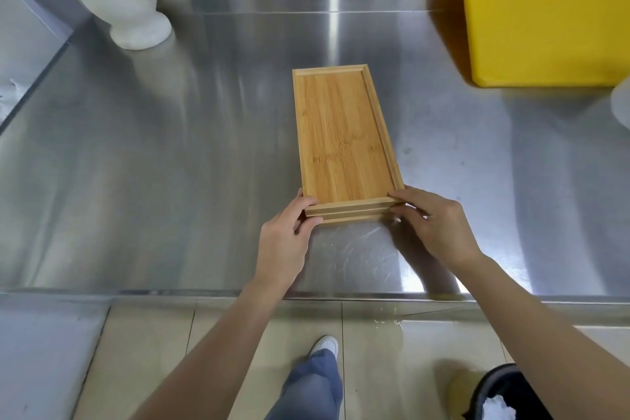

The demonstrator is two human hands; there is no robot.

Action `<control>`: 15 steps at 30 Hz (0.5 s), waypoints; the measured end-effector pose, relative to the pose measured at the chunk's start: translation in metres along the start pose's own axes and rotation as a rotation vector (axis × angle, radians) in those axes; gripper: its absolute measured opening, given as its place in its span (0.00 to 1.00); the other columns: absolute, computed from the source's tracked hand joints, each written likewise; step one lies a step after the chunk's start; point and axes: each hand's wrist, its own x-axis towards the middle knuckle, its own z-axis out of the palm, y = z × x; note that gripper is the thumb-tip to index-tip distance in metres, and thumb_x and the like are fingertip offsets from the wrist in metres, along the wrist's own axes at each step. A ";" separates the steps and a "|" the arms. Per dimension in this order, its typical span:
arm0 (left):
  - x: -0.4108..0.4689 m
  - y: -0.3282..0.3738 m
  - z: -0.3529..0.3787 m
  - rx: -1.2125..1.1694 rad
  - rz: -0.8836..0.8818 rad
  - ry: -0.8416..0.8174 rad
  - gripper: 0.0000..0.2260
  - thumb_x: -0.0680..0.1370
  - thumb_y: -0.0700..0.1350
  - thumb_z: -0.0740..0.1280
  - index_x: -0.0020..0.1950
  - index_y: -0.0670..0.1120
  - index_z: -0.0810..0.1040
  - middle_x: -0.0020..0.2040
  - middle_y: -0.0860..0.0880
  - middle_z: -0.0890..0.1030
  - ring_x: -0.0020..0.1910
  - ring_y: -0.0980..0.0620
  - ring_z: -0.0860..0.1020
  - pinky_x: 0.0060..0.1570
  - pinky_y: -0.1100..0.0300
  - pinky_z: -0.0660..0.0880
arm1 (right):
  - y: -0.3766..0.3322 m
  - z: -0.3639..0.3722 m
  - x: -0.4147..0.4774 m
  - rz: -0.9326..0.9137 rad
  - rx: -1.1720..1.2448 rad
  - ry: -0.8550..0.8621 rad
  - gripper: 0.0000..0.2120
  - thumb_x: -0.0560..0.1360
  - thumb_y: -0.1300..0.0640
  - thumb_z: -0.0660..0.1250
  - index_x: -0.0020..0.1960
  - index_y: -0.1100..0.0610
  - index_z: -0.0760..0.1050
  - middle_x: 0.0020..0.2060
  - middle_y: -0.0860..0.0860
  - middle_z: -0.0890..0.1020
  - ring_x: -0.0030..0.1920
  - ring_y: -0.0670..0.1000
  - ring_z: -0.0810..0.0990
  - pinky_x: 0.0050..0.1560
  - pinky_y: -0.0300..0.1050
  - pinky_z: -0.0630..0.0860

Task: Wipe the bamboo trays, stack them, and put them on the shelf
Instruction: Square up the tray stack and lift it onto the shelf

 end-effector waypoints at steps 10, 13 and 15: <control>-0.004 -0.005 0.007 0.066 0.020 0.038 0.12 0.72 0.36 0.71 0.54 0.43 0.79 0.55 0.43 0.84 0.41 0.51 0.82 0.47 0.78 0.71 | 0.003 0.002 -0.005 -0.033 -0.067 -0.017 0.14 0.70 0.70 0.69 0.54 0.62 0.80 0.50 0.59 0.84 0.44 0.50 0.77 0.47 0.15 0.65; -0.005 -0.006 0.008 0.110 0.057 0.074 0.12 0.71 0.34 0.72 0.53 0.41 0.80 0.51 0.41 0.84 0.45 0.56 0.79 0.46 0.80 0.68 | 0.005 0.002 -0.006 -0.022 -0.082 -0.023 0.14 0.70 0.68 0.69 0.55 0.60 0.80 0.46 0.60 0.85 0.39 0.61 0.81 0.46 0.25 0.70; -0.005 -0.006 0.009 0.137 0.073 0.089 0.12 0.71 0.34 0.72 0.53 0.40 0.80 0.50 0.40 0.85 0.45 0.57 0.78 0.46 0.82 0.67 | 0.005 0.001 -0.006 -0.012 -0.083 -0.036 0.14 0.71 0.67 0.69 0.56 0.59 0.79 0.44 0.60 0.85 0.40 0.62 0.81 0.47 0.36 0.72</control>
